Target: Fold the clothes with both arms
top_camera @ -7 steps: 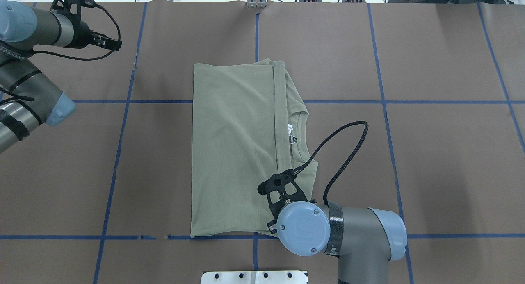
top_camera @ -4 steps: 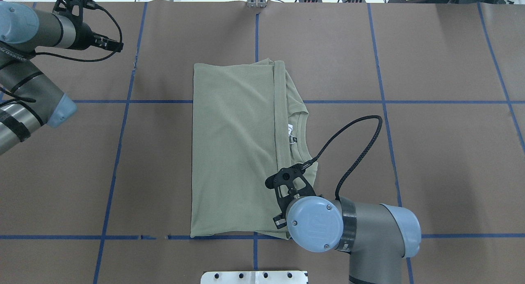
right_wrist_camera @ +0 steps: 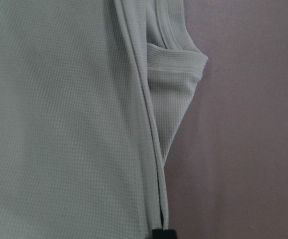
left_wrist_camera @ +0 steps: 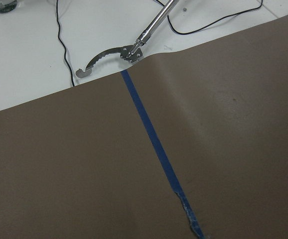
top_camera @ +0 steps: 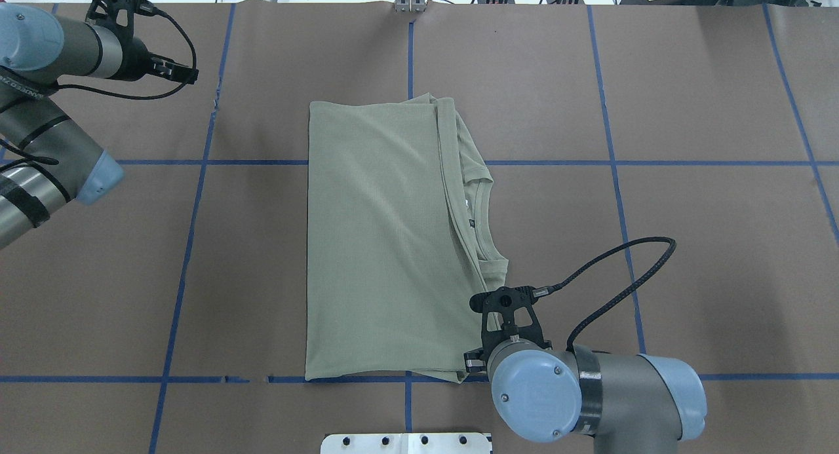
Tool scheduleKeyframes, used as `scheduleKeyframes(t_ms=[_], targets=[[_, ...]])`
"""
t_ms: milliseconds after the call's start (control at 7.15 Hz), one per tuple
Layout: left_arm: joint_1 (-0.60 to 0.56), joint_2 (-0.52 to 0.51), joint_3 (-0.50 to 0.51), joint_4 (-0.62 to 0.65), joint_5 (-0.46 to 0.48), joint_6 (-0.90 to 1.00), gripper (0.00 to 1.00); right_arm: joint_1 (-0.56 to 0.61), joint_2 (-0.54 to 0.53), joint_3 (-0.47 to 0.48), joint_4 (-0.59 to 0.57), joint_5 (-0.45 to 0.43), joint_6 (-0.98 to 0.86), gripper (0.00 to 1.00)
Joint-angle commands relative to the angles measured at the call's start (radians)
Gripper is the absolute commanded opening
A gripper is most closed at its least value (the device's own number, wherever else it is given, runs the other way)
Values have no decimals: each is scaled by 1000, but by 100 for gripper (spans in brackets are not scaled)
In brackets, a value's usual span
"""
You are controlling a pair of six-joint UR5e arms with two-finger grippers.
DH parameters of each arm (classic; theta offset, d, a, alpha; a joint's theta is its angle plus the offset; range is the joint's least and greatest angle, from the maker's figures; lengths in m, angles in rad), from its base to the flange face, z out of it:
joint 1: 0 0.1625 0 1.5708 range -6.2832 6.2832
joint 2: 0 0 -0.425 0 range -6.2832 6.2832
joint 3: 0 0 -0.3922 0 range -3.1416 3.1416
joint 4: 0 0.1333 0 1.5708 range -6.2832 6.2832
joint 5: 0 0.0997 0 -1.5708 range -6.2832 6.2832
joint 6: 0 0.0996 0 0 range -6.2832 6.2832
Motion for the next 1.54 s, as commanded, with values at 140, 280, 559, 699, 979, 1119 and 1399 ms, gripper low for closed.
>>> scheduleKeyframes(t_ms=[140, 280, 559, 699, 979, 1119, 1399], targets=[[5, 0, -2, 0, 0, 0, 100, -73, 10, 0, 1, -134, 138, 100], [5, 0, -2, 0, 0, 0, 100, -58, 25, -3, 3, -133, 121, 100], [7, 0, -3, 0, 0, -2, 100, 91, 105, -25, 1, -77, -90, 100], [13, 0, -3, 0, 0, -2, 100, 189, 178, -89, 3, 41, -164, 100], [13, -2, -5, 0, 0, -3, 100, 305, 361, -321, 5, 139, -278, 100], [17, -2, -5, 0, 0, -3, 100, 316, 360, -377, 55, 152, -315, 100], [21, -2, -5, 0, 0, -28, 100, 316, 311, -418, 100, 152, -378, 100]])
